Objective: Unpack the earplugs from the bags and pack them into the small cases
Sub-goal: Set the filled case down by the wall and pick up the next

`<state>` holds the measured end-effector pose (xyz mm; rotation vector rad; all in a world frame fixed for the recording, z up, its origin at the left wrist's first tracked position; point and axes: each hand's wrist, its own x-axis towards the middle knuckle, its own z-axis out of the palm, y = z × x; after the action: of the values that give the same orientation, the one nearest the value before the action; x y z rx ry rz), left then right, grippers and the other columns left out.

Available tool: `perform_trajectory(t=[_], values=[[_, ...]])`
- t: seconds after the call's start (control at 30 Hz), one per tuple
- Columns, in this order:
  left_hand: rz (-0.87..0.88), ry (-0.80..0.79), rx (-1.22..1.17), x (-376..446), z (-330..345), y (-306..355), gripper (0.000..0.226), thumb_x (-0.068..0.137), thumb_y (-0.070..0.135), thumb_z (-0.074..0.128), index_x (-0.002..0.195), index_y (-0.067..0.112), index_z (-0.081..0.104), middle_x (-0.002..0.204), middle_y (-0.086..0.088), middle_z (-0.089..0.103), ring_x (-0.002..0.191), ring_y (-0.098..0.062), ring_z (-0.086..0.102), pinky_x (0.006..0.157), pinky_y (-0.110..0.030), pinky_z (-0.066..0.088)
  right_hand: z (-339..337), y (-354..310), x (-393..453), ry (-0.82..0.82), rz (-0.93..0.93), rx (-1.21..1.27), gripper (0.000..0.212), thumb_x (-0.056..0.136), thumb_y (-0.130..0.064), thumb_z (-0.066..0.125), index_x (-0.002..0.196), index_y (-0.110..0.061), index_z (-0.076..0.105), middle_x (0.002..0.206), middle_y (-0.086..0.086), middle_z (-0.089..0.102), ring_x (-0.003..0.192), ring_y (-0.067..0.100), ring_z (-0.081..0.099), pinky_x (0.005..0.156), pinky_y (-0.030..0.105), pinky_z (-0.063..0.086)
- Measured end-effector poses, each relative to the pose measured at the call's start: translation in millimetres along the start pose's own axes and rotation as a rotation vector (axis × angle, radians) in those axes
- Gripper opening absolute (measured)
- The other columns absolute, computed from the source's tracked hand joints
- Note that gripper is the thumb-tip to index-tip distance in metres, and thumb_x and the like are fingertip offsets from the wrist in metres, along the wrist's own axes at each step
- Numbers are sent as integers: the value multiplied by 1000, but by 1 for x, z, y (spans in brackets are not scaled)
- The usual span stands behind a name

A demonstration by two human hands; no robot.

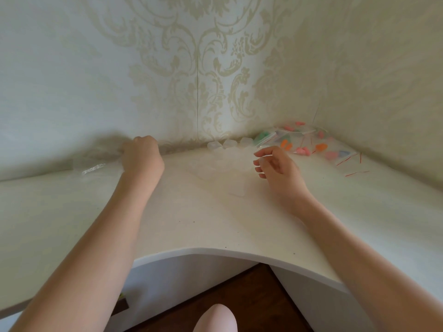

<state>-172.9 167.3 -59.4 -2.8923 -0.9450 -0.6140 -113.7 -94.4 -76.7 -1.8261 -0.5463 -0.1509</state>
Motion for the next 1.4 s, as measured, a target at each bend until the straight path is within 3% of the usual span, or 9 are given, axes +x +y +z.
perform_trajectory(t=[0.1,0.2,0.3,0.4,0.8,0.93,1.0,1.17,1.4], values=[[-72,13,-130,0,-2,-3,22,80,-6,51,96,-2,64,103,-26,61,107,-46,53,84,-45,47,0,-7,-5,-108,-88,-101,17,89,-21,63,97,-35,62,97,-12,63,89,-2,57,80,14,43],[46,113,-273,-9,-10,13,26,86,6,56,110,3,64,116,-23,58,114,-41,48,88,-45,45,0,-10,-13,-283,-244,-400,49,81,-43,70,126,-44,52,137,-16,49,129,4,37,107,22,27],[307,-267,-480,-30,-11,44,71,91,49,51,148,15,26,154,-14,24,143,-32,17,113,-43,18,6,-7,-11,-357,-230,-797,72,81,-67,51,142,-56,14,158,-17,4,147,15,-8,118,46,-5],[458,-521,-314,-45,3,68,87,85,70,33,150,30,-9,158,-2,-15,143,-29,-20,115,-46,-8,14,-2,2,-357,-6,-935,80,87,-65,42,147,-47,-6,159,-2,-14,144,32,-20,115,55,-9],[507,-283,-312,-20,24,96,65,94,61,17,148,39,-11,158,-3,-16,143,-24,-21,115,-53,-9,18,9,35,-297,11,-735,62,96,-47,39,149,-44,9,160,-4,5,147,25,-9,119,46,2],[601,-131,-330,-22,21,94,69,91,64,17,147,39,-13,158,-1,-17,142,-20,-26,115,-54,-10,-36,26,39,66,-137,-819,48,93,-33,42,141,-30,40,150,0,38,144,16,21,117,41,8],[662,-94,-311,-26,18,99,68,91,62,17,149,37,-10,158,-1,-16,142,-20,-27,114,-53,-12,-74,41,41,280,1,-982,47,91,-25,43,138,-19,43,146,7,42,142,23,24,115,47,8],[813,-48,-306,-37,17,116,67,98,40,38,150,33,-3,159,-2,-9,144,-18,-20,116,-46,-9,-113,63,45,155,480,-1082,48,96,-22,37,143,-28,36,151,4,35,145,24,16,113,57,5],[866,-65,-463,-46,14,120,62,96,29,48,150,30,17,159,0,11,146,-10,0,119,-30,1,-108,55,44,590,282,-1089,22,93,-21,50,102,-19,70,112,12,62,117,32,43,108,49,16]])
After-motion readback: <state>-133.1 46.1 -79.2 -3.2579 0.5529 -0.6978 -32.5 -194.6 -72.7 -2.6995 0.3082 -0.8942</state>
